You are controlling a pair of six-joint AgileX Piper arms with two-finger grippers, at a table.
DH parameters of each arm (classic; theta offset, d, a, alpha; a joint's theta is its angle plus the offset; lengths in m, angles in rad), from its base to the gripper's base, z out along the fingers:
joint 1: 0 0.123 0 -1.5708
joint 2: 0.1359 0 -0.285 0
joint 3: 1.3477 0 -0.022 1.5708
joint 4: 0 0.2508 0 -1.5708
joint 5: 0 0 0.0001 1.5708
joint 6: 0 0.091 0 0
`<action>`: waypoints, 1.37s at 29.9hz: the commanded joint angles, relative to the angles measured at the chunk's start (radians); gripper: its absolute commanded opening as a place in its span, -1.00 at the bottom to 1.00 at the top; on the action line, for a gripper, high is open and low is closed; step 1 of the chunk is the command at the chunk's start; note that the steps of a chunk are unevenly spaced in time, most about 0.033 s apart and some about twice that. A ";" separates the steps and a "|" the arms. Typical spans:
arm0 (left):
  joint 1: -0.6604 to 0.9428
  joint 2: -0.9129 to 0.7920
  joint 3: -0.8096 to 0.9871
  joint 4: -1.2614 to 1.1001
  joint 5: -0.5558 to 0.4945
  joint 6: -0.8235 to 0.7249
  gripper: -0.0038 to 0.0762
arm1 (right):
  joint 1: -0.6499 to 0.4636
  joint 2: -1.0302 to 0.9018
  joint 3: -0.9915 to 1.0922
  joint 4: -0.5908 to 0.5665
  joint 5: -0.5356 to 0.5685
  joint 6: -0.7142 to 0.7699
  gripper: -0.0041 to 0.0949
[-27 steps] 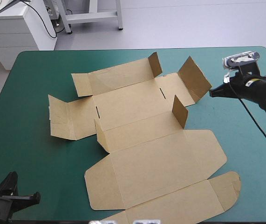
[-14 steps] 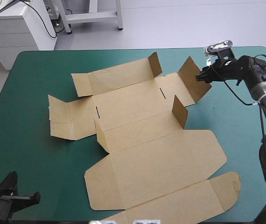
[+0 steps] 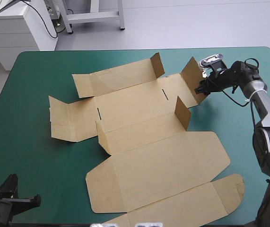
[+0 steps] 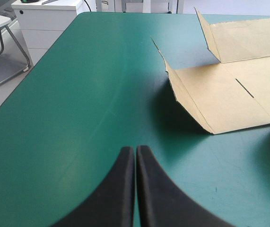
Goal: Fold the box
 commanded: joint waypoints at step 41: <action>-0.005 -0.005 -0.020 0.003 -0.072 -0.005 -0.92 | 0.394 -0.174 -0.193 -0.625 0.099 -0.013 -0.94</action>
